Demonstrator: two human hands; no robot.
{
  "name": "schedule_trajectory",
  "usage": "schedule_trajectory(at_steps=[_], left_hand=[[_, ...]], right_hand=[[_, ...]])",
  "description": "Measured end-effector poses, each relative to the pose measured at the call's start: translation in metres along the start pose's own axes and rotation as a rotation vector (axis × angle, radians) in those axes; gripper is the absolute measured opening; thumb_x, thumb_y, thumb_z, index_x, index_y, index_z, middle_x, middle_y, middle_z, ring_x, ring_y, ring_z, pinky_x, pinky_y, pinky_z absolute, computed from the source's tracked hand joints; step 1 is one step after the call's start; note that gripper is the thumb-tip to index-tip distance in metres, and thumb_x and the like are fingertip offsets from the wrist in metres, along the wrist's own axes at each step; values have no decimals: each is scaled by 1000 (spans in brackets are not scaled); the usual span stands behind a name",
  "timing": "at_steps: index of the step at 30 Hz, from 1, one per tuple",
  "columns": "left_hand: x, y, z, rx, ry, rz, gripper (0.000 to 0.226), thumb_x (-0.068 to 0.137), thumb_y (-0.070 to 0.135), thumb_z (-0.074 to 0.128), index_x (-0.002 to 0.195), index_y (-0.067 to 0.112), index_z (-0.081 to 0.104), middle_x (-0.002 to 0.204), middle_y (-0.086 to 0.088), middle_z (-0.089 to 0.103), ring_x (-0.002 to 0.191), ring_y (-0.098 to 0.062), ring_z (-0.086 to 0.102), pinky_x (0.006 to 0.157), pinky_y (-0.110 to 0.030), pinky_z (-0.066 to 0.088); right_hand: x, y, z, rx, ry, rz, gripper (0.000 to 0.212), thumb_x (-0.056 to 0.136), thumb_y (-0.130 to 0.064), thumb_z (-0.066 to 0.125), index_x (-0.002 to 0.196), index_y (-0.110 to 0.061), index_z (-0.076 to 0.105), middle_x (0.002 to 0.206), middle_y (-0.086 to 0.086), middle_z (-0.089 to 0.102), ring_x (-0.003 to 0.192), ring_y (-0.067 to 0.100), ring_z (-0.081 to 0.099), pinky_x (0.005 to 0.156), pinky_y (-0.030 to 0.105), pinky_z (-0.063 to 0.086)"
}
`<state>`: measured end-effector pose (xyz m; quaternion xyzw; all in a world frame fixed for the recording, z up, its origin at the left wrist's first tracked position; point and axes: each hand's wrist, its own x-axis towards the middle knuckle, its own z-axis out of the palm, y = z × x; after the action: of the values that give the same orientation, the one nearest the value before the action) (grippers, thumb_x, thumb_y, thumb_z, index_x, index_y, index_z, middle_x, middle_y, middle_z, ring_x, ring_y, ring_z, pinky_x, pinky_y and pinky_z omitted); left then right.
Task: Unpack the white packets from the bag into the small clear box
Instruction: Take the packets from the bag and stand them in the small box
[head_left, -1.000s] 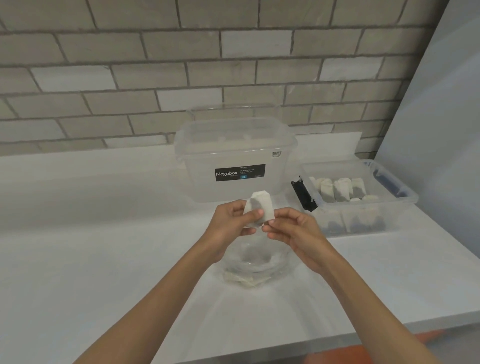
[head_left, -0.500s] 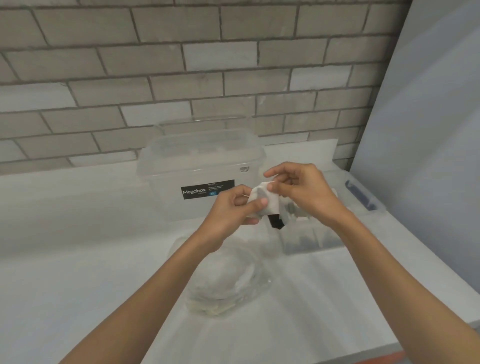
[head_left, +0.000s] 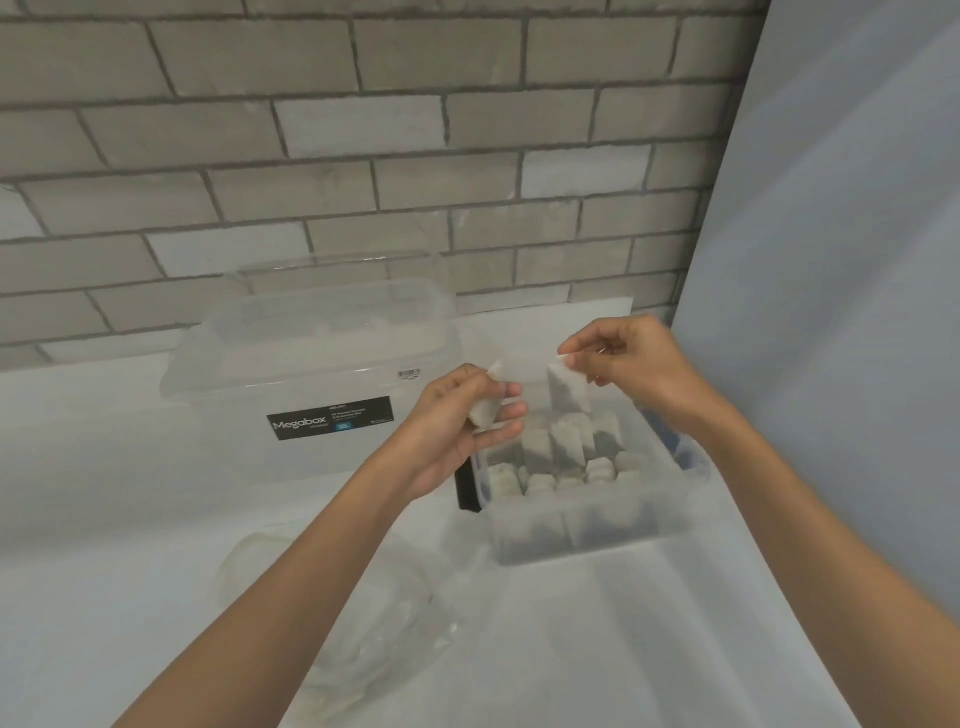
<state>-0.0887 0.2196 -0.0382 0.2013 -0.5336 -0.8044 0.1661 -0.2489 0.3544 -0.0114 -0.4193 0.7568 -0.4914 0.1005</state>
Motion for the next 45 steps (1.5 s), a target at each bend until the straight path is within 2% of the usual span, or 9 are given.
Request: schedule_trajectory(at_steps=[6,10,13,17,22,25,34,41,45], left_hand=[[28,-5,11,304,9,81,27,92,29,61,92,3,63,101,-10,67,93,-23,70,79,-32,58],[47,-10,13,605,98,209,10,87,18,69,95,14,63,95,-14,67,86,-21,65,70,-30,59],[60,-15,14,765,91,230,24,86,16,68,107,25,60,84,-2,65,82,-18,63,75,-34,55],[69,-20,19,989,79,252,4,89,17,63,92,19,66,81,6,67,74,-6,65,67,-19,47],[76,-22,15,1226,51,200,8,88,22,66,88,16,69,89,2,69,81,-8,60,68,-7,40],[78,-18,12,1315,10,154,12,88,21,67,92,11,73,92,0,70,81,-7,59,66,-6,39],[85,-11,11,1595,-72,-14,10,89,16,65,96,12,71,85,-3,59,90,-27,66,83,-34,54],[95,-32,24,1954,-105,14,19,91,6,58,110,10,61,115,-10,54,98,-30,61,76,-31,44],[99,-38,24,2076,-71,61,19,92,3,55,111,5,58,113,-13,56,91,-28,60,76,-32,45]], right_hand=[[18,35,-25,-252,-94,-9,12,81,-12,73,78,-23,72,77,-2,71,56,-3,58,59,6,43],[27,51,-26,-446,-215,-44,11,81,-11,71,79,-21,73,79,-7,70,70,-3,59,64,4,41],[33,59,-18,-590,-343,-48,11,83,-7,66,86,-14,74,85,-1,68,85,12,62,74,20,48],[41,71,-3,-795,-476,-25,16,85,2,59,90,-9,69,95,5,59,87,24,61,71,27,48],[43,73,9,-985,-536,-31,27,87,10,44,107,1,60,114,18,52,87,33,57,77,36,47],[47,74,12,-1007,-555,-25,28,88,10,42,109,2,58,116,19,52,81,29,50,73,34,44],[58,76,14,-932,-602,64,30,82,14,46,104,2,63,113,19,57,83,32,62,70,33,52],[53,78,14,-896,-582,58,29,87,11,43,108,2,62,117,20,54,82,31,61,77,36,53],[49,81,13,-886,-533,13,28,90,7,41,109,2,60,117,19,52,83,29,56,83,40,53]])
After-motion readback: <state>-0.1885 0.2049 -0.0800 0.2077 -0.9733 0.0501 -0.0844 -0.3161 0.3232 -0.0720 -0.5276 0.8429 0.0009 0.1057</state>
